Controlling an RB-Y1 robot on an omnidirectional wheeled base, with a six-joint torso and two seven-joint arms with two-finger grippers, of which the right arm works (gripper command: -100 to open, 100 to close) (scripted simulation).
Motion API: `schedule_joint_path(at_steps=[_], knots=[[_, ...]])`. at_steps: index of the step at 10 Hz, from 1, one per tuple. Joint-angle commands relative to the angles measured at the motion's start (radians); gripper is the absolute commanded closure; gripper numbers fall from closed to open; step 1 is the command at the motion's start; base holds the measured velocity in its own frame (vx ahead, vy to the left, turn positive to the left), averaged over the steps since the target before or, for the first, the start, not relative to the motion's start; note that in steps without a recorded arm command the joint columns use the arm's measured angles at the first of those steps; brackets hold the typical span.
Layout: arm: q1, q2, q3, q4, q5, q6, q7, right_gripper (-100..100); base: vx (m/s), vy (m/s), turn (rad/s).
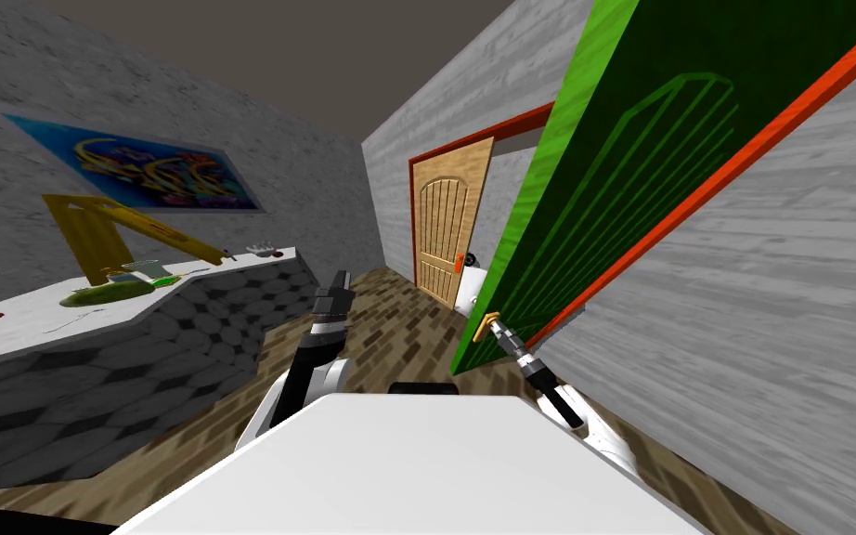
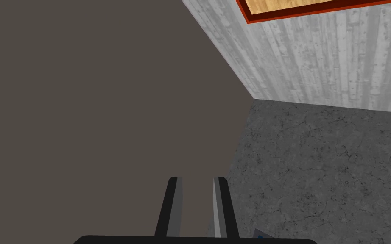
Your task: Pull the door open
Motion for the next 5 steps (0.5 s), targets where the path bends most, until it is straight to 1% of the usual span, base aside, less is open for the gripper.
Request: schedule_joint_path(at_steps=[1,2,3,4,5], knots=[[0.004,-0.010,-0.004,0.005,0.002,-0.022,-0.009,100,-0.194,-0.089,0.104],[0.006,-0.015,-0.005,0.010,0.004,-0.034,-0.014,100,-0.197,-0.105,0.087],[0.003,-0.010,-0.003,0.006,0.004,-0.024,-0.010,100,-0.085,-0.049,0.022],[0.005,-0.016,-0.003,0.017,0.008,-0.043,-0.015,100,-0.126,-0.067,0.117],[0.005,-0.020,-0.005,0.023,0.009,-0.054,-0.018,100,-0.203,-0.129,0.180]])
